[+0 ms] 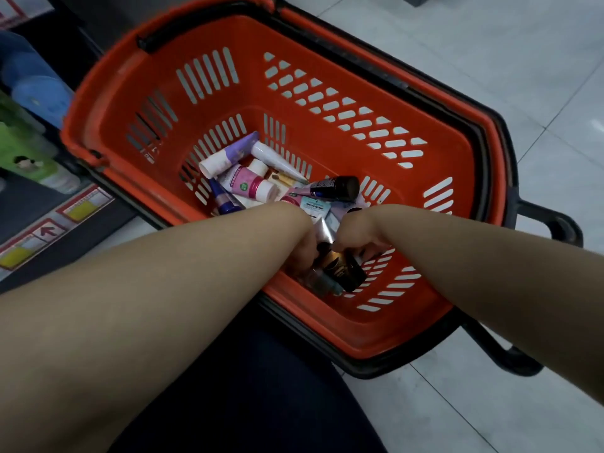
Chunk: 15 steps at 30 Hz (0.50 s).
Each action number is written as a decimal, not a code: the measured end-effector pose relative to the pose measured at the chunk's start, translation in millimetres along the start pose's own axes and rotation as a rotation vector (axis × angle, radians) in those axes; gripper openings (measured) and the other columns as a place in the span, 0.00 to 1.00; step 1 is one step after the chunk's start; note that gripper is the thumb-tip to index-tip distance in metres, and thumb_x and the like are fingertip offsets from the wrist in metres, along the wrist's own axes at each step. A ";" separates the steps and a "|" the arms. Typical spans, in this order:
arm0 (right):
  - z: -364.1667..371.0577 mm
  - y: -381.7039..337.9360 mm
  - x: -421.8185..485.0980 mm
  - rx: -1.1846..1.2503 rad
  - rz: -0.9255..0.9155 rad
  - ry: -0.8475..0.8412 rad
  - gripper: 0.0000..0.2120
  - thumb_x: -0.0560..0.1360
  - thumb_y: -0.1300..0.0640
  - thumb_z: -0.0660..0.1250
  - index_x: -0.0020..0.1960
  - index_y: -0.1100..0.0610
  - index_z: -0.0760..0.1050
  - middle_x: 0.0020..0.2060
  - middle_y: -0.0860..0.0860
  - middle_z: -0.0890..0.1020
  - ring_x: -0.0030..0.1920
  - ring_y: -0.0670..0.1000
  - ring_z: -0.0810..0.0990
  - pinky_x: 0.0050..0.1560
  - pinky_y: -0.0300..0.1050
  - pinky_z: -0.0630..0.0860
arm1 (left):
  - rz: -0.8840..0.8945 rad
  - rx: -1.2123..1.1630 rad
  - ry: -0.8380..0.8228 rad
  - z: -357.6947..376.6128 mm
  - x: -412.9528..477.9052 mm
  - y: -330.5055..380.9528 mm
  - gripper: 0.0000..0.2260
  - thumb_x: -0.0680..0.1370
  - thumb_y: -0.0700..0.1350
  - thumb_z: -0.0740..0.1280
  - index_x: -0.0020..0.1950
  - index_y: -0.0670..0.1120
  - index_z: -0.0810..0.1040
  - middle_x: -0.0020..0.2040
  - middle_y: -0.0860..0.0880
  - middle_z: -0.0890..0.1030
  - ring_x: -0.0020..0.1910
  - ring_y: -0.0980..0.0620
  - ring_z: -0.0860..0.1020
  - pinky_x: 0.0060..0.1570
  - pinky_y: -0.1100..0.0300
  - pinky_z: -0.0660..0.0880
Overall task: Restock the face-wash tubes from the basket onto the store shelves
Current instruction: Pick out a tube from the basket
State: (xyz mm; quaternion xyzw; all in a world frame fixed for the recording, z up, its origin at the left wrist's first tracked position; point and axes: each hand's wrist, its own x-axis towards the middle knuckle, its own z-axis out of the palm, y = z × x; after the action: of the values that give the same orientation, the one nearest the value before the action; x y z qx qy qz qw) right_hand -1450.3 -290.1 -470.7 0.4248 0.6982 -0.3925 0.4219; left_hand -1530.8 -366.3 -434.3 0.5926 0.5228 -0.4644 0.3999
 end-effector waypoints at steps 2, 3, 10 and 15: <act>0.6 -0.4 0.9 0.002 -0.028 0.035 0.10 0.80 0.58 0.59 0.58 0.63 0.69 0.51 0.61 0.78 0.49 0.59 0.79 0.55 0.52 0.77 | 0.012 -0.036 0.046 1.0 -3.6 -1.7 0.28 0.81 0.44 0.57 0.78 0.49 0.50 0.77 0.45 0.56 0.73 0.45 0.61 0.63 0.54 0.62; 0.4 -0.5 0.7 -0.025 -0.036 0.046 0.11 0.80 0.56 0.60 0.57 0.63 0.70 0.51 0.61 0.79 0.48 0.58 0.79 0.54 0.51 0.77 | 0.019 -0.076 0.055 0.8 -4.3 -2.8 0.28 0.81 0.43 0.58 0.78 0.48 0.49 0.77 0.44 0.56 0.73 0.45 0.60 0.63 0.54 0.63; -2.5 -3.2 -8.0 0.020 -0.159 0.093 0.04 0.78 0.59 0.61 0.46 0.54 0.73 0.40 0.53 0.76 0.44 0.54 0.76 0.44 0.48 0.75 | 0.030 -0.450 0.238 -3.7 -2.4 -13.5 0.29 0.82 0.41 0.55 0.79 0.47 0.44 0.77 0.43 0.55 0.71 0.46 0.63 0.57 0.57 0.64; -17.8 -13.0 -13.5 0.640 -0.225 0.211 0.05 0.78 0.61 0.58 0.50 0.56 0.72 0.32 0.52 0.73 0.28 0.47 0.72 0.28 0.39 0.69 | -0.001 -1.233 0.572 -6.2 -9.5 -28.8 0.23 0.82 0.44 0.56 0.77 0.48 0.55 0.72 0.41 0.66 0.60 0.41 0.73 0.58 0.48 0.74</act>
State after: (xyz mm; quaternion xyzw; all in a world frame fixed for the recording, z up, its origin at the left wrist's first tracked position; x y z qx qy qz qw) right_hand -1463.0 -281.8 -449.8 0.4941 0.6221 -0.5894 0.1468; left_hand -1558.7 -358.9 -423.2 0.3556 0.7774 0.0934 0.5103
